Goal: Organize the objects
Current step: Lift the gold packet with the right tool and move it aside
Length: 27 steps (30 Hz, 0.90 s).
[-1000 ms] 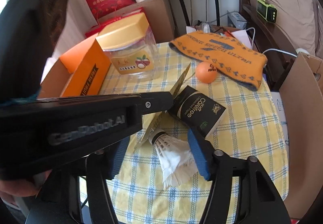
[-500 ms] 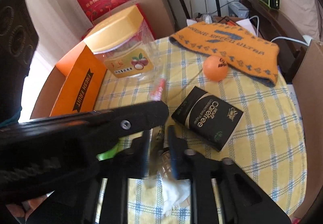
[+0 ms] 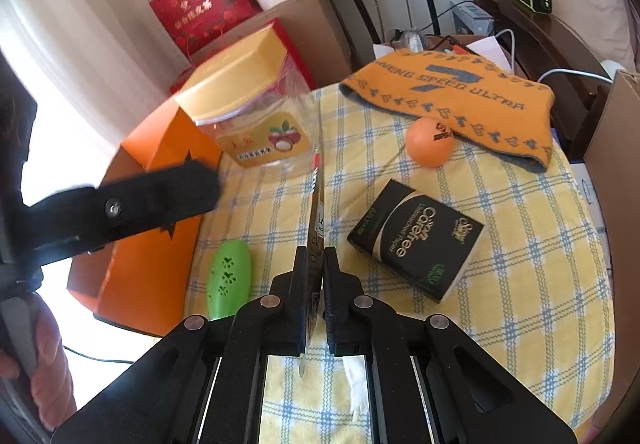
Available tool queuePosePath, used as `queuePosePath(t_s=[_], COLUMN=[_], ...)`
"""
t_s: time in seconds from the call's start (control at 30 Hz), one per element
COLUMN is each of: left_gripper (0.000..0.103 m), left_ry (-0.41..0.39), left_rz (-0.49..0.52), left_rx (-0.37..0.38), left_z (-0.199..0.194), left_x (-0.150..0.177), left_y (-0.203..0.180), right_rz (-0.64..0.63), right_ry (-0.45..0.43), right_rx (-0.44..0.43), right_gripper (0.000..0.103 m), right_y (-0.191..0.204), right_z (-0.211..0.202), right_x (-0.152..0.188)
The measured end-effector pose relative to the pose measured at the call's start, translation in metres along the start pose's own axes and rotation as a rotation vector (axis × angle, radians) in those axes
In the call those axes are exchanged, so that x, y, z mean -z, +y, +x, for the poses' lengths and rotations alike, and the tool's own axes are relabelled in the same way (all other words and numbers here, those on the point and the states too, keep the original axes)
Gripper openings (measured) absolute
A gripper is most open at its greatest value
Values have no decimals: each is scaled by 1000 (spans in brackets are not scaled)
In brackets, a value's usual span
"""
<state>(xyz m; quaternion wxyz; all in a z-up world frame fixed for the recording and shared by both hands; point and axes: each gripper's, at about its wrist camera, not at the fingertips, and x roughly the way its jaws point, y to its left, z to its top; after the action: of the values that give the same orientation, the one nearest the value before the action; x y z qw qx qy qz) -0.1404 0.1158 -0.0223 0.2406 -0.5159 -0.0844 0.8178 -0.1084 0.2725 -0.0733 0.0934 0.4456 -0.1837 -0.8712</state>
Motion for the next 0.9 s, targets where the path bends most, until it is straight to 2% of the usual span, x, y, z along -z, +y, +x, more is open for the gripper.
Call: queuePosePath(t_s=[0.13,0.3,0.57,0.8,0.9], left_gripper=[45,45,45,46,50], left_ry=[40,121,186,167,157], left_rz=[45,96,146,235,239], left_rx=[-81,-135,-265,-463,-494], left_z=[2,18,50,66,70], left_x=[5,20,41,54,58], left_y=[5,6,-1,-10,-9], right_rz=[19,25,13,-10,-13], right_ry=[-30,-72,-112,-129,-129], right_rx=[-15,-18,-13,0,-10], right_gripper=[5,5,5,5,5], right_y=[-3,-6,-9,-6,-4], right_z=[-16,-40,-70,-81,-82], right_x=[-6,-10,-8,-1,2])
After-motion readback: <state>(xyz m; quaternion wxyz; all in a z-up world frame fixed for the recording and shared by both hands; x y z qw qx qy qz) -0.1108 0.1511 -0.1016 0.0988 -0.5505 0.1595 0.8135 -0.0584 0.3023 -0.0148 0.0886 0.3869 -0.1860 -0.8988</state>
